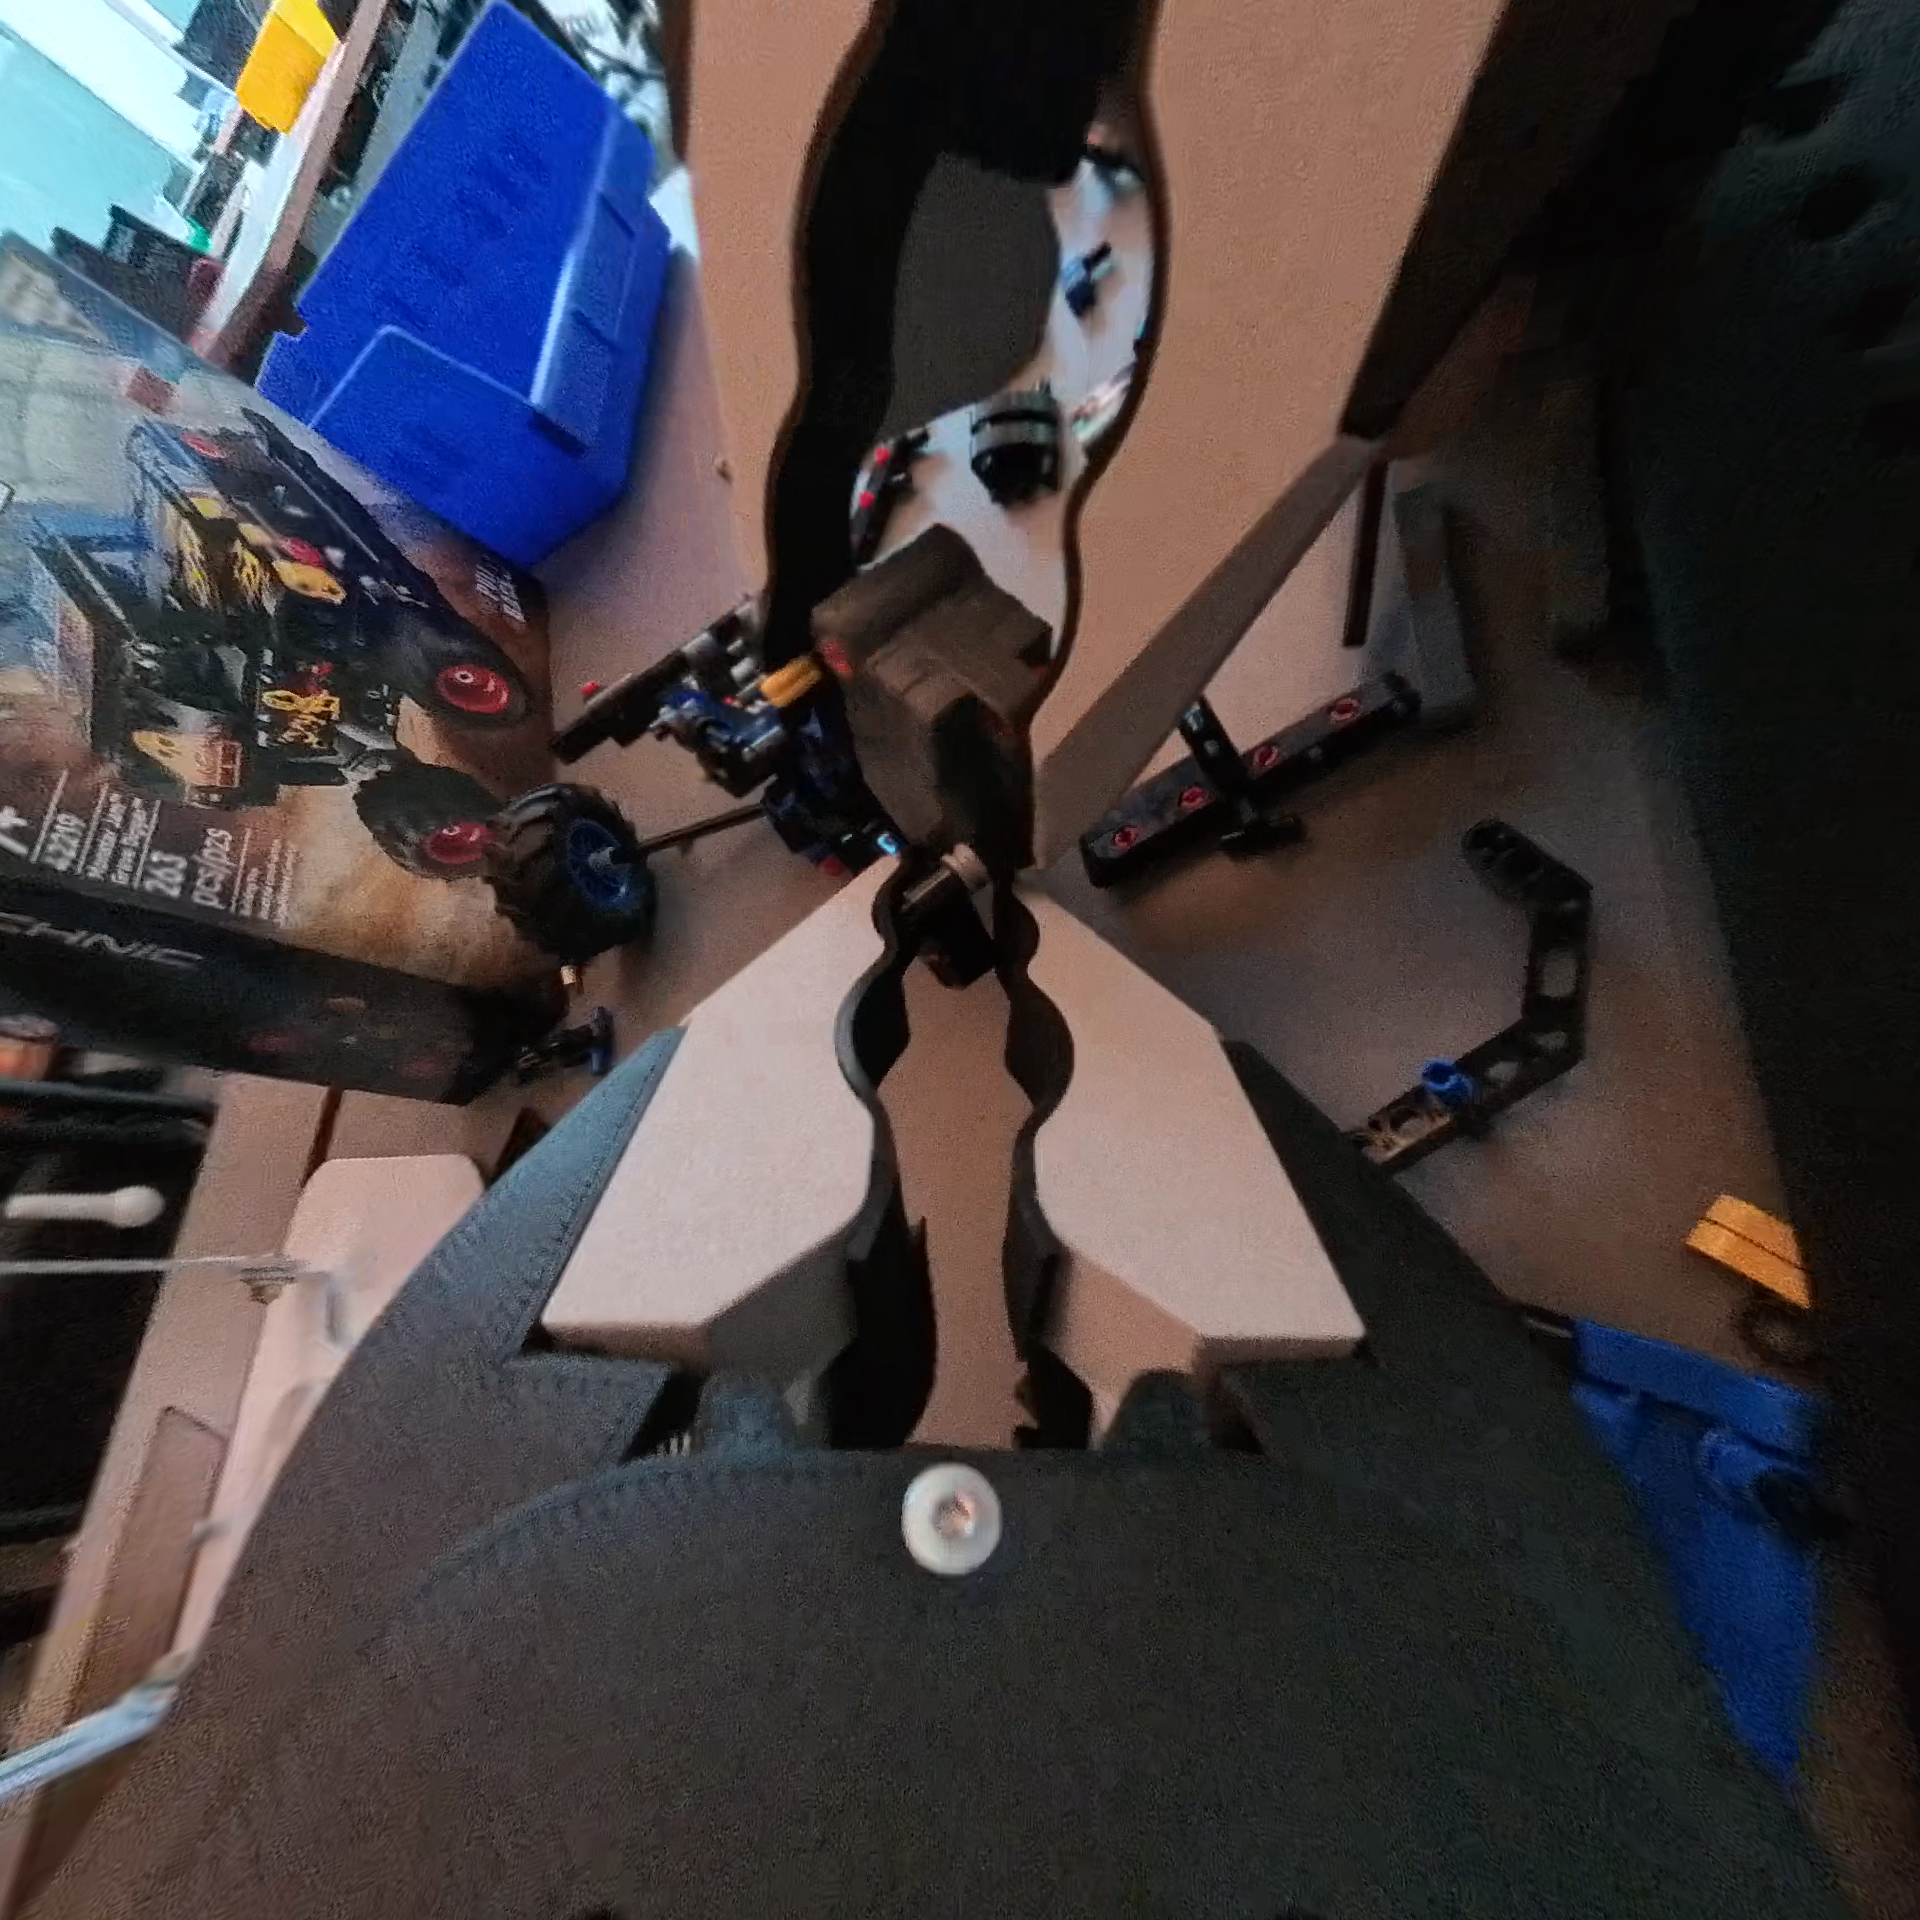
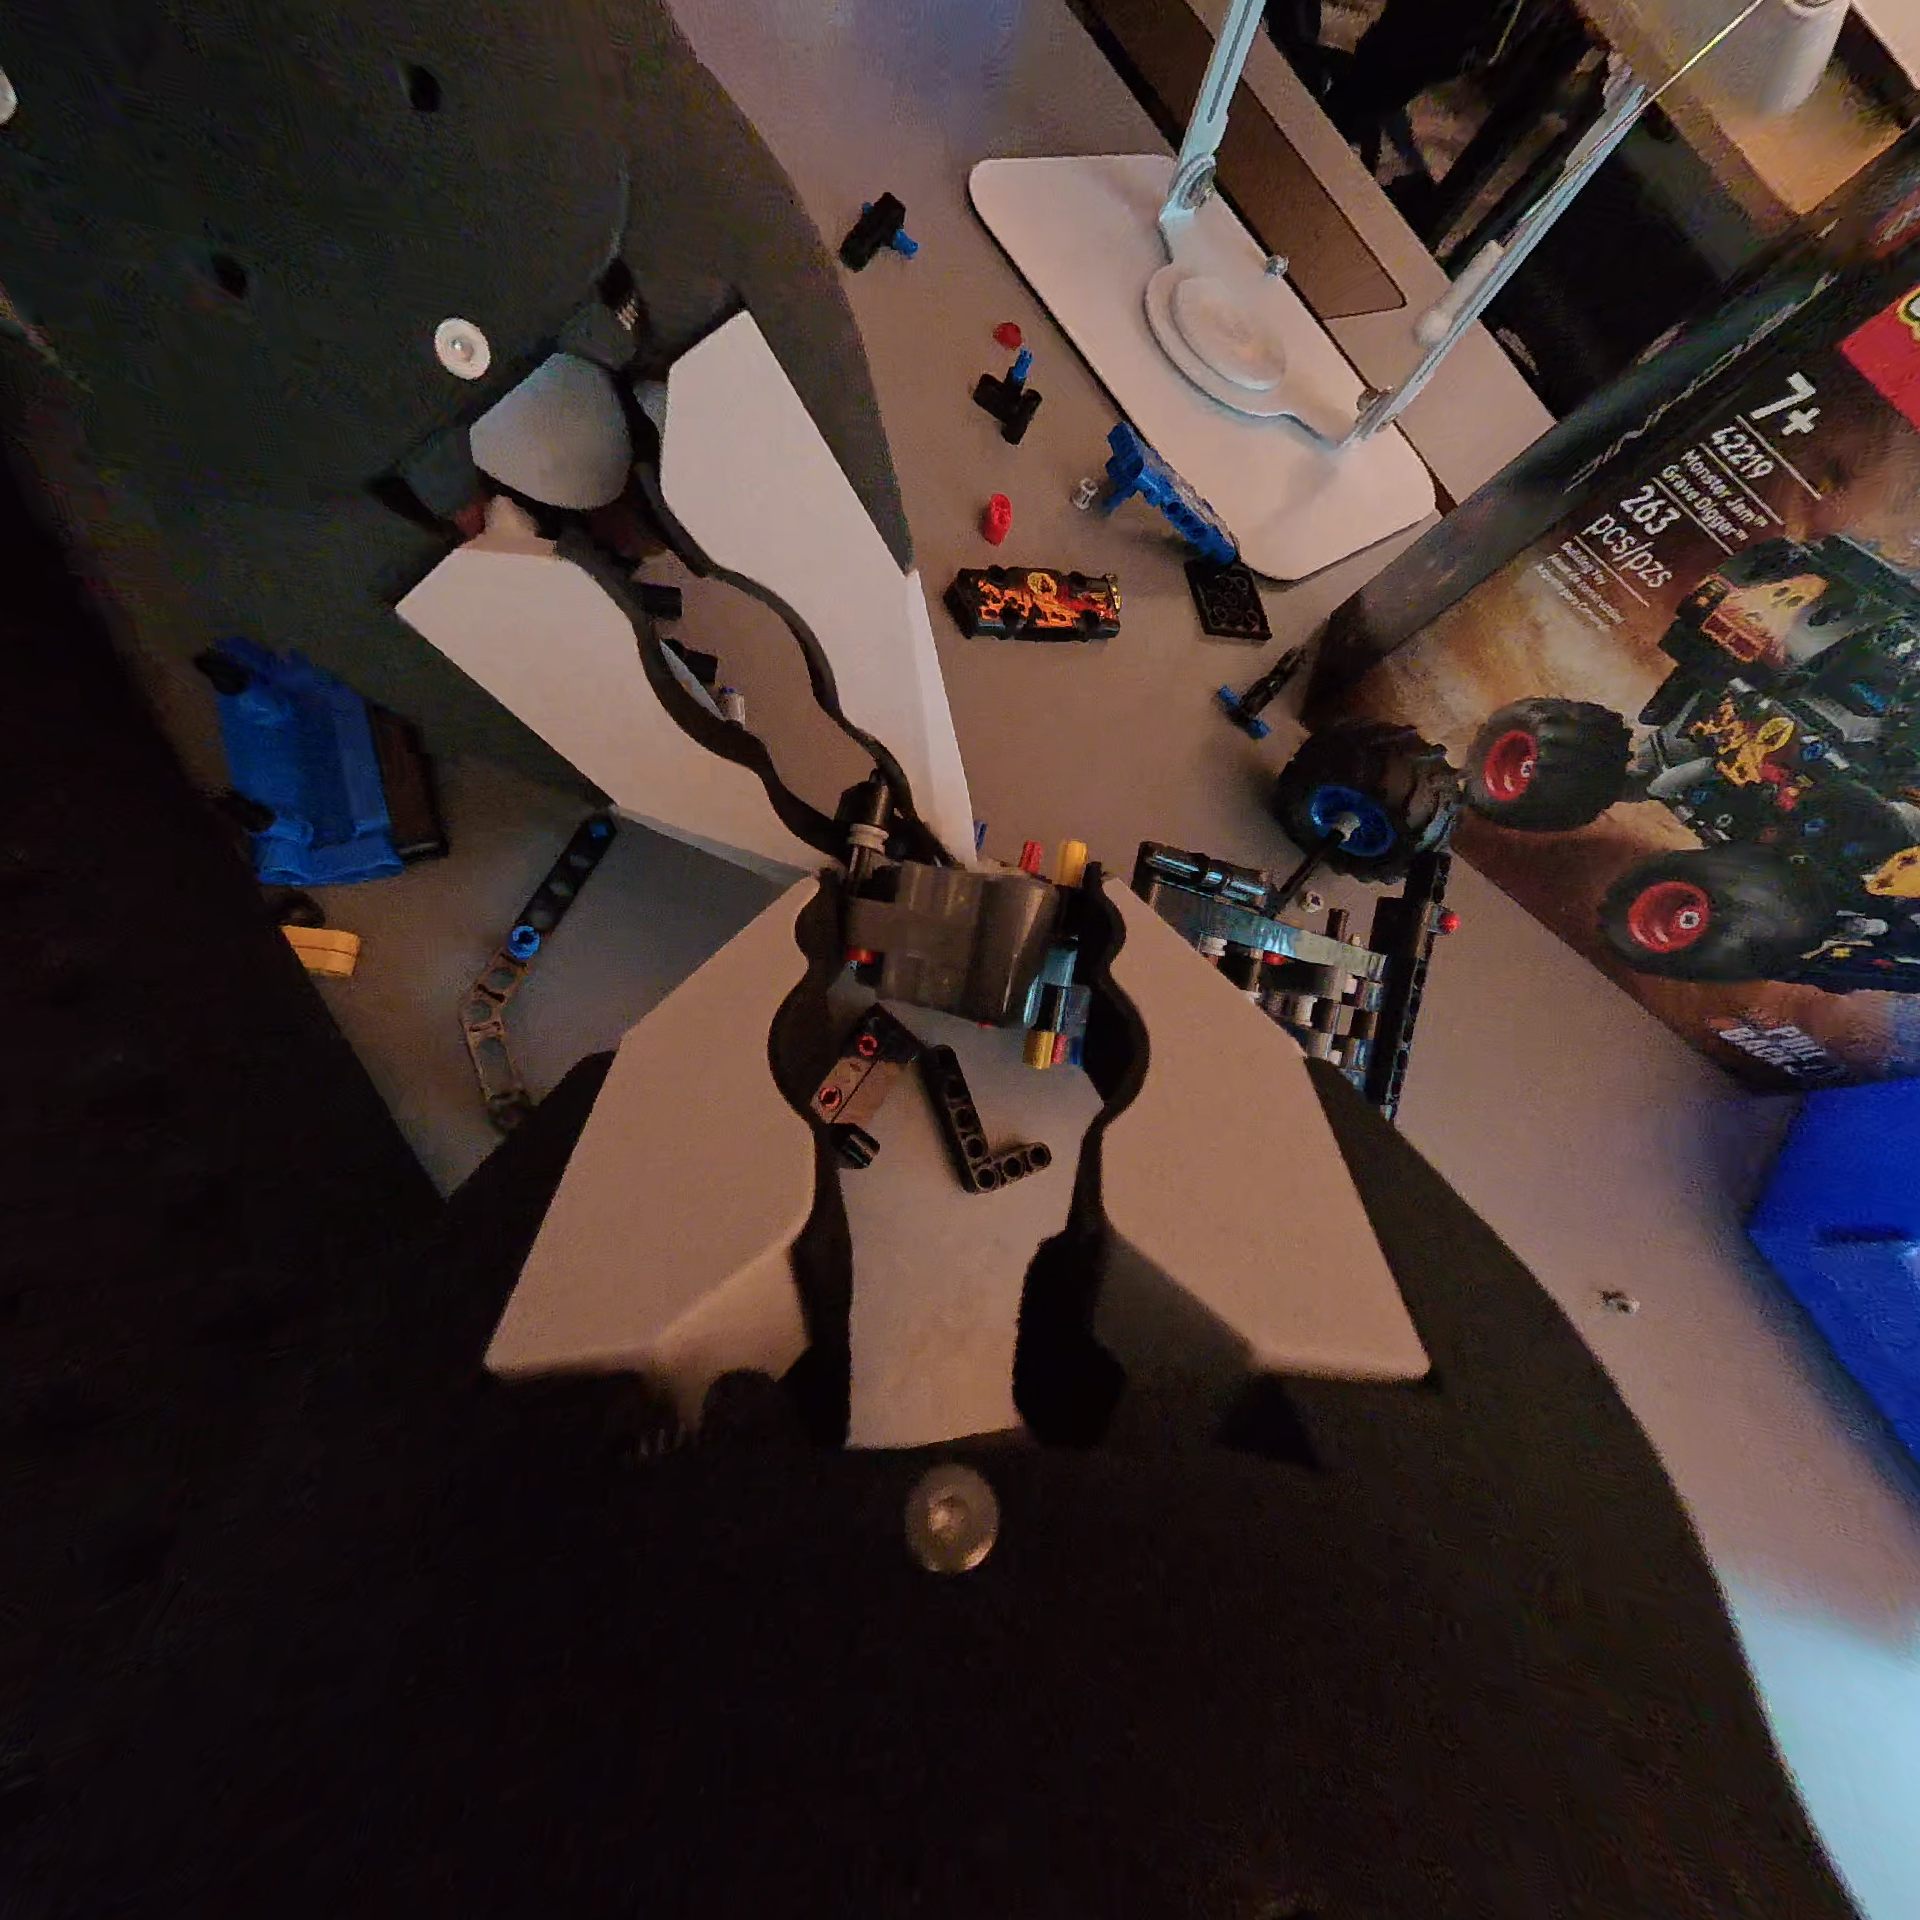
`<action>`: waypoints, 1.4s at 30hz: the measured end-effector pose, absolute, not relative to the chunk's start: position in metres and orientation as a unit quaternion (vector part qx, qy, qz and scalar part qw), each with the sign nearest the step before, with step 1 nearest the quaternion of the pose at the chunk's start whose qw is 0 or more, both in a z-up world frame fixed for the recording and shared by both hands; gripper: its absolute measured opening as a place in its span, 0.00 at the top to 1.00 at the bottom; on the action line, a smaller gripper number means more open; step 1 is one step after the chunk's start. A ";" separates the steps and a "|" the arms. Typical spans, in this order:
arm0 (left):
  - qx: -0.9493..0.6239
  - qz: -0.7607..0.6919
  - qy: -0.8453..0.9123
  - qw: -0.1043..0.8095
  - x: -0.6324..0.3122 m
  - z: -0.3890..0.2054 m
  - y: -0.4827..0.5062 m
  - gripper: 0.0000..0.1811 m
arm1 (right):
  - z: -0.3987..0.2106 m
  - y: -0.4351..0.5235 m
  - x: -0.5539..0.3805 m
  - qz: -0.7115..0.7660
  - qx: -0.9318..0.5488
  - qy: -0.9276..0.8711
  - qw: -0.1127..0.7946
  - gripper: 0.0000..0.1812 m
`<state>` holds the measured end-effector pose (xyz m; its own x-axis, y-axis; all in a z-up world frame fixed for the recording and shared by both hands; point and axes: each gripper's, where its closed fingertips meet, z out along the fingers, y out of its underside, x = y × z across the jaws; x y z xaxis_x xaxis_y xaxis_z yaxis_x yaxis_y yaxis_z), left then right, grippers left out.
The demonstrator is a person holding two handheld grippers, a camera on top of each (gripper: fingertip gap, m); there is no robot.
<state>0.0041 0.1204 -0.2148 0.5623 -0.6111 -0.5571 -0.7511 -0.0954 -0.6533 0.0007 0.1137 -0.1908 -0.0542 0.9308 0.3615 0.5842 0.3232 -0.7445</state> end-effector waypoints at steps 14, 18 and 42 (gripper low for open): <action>-0.781 -0.086 0.341 0.516 -0.016 -0.197 0.125 0.97 | -0.202 0.114 0.016 0.124 -0.503 -0.725 0.454 0.77; -0.779 -0.106 0.335 0.519 -0.020 -0.194 0.124 0.97 | -0.195 0.112 0.019 0.150 -0.502 -0.720 0.454 0.77; -0.749 0.103 0.399 0.518 -0.033 -0.196 0.144 0.97 | -0.194 0.127 0.018 0.179 -0.553 -0.694 0.424 0.77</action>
